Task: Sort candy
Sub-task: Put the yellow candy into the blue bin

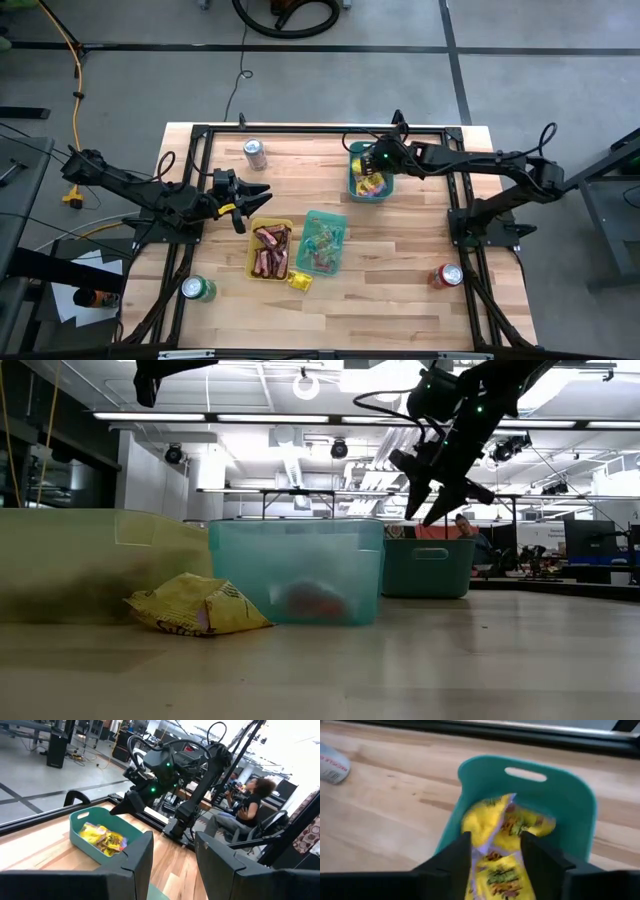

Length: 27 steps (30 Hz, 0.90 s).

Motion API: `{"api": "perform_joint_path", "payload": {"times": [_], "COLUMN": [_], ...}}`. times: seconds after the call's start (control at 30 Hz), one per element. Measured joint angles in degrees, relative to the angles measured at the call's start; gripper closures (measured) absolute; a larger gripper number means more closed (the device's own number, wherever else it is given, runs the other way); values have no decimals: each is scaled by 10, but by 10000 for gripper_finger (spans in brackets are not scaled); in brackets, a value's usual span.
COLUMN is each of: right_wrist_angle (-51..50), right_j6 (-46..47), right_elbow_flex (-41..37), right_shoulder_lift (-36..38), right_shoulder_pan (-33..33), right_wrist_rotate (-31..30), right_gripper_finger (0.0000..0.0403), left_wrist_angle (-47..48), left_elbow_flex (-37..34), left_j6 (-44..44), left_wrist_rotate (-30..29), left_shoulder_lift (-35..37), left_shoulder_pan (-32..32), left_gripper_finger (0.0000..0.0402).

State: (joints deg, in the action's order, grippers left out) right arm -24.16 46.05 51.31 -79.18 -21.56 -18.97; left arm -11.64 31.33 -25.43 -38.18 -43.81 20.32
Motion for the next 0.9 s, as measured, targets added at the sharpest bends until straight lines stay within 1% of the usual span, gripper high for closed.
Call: {"api": "perform_joint_path", "payload": {"times": [0.1,0.2,0.33,0.43,0.57,0.7,0.8,0.9], "right_wrist_angle": [7,33,131,238,381,488,520,518], "right_j6": [0,-1,-25,-26,-36,-85,-143,-210], "right_elbow_flex": [0,0,0,0,0,0,0,0], "right_shoulder_lift": [1,1,1,1,2,2,2,2], "right_shoulder_pan": [-2,-2,22,57,122,184,224,254], "right_wrist_rotate": [32,101,209,258,264,257,225,173], "right_gripper_finger": [202,174,159,158,158,158,158,158], "left_wrist_angle": [1,2,3,3,3,3,3,3], "left_elbow_flex": [0,0,0,0,0,0,0,0], "left_j6": [0,0,0,0,0,1,1,1], "left_wrist_rotate": [0,0,0,0,0,0,0,0], "left_shoulder_lift": [0,0,0,0,0,0,0,0], "left_shoulder_pan": [0,0,0,0,0,0,0,0], "left_gripper_finger": [271,271,271,271,271,271,271,271]}}
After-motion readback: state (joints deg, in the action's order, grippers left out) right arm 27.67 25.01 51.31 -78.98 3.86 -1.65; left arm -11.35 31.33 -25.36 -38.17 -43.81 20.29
